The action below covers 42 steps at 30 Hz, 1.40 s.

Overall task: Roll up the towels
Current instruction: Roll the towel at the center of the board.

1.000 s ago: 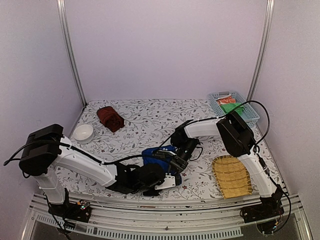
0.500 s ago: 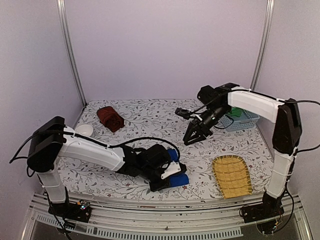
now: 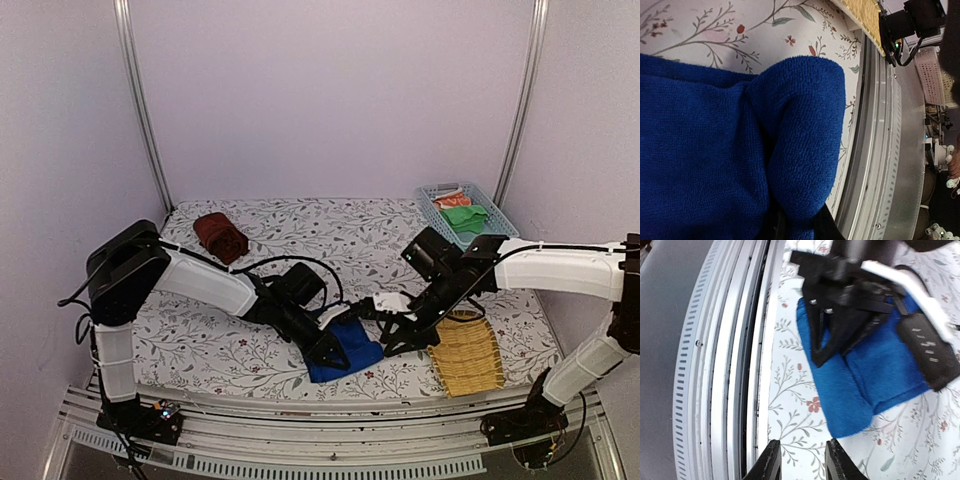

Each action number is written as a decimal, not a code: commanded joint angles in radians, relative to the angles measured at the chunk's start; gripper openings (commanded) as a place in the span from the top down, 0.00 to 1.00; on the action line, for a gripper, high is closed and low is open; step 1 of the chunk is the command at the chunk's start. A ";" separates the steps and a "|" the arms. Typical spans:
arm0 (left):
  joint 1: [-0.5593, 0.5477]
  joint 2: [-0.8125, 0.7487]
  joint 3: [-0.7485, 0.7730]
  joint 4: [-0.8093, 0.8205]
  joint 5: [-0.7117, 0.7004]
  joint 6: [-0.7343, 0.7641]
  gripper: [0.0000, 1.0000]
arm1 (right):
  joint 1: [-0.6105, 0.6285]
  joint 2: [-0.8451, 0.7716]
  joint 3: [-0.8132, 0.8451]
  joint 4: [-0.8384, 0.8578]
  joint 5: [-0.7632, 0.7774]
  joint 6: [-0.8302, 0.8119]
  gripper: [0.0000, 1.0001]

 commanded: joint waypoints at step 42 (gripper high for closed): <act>0.126 -0.575 -0.412 0.244 -0.686 -0.268 0.64 | 0.078 0.650 0.366 -0.156 -0.189 -0.130 0.96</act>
